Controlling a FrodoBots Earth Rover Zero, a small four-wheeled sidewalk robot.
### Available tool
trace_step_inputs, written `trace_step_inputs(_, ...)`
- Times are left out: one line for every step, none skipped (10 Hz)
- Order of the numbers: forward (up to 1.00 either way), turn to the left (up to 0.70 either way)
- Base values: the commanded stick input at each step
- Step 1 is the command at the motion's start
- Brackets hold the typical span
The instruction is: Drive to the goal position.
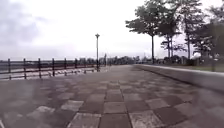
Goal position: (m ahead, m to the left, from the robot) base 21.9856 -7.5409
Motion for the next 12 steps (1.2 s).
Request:
trace_step_inputs(1.0,0.0)
trace_step_inputs(1.0,0.0)
trace_step_inputs(1.0,0.0)
trace_step_inputs(1.0,0.0)
trace_step_inputs(1.0,0.0)
trace_step_inputs(1.0,0.0)
trace_step_inputs(1.0,0.0)
trace_step_inputs(1.0,0.0)
trace_step_inputs(1.0,0.0)
trace_step_inputs(1.0,0.0)
trace_step_inputs(1.0,0.0)
trace_step_inputs(1.0,0.0)
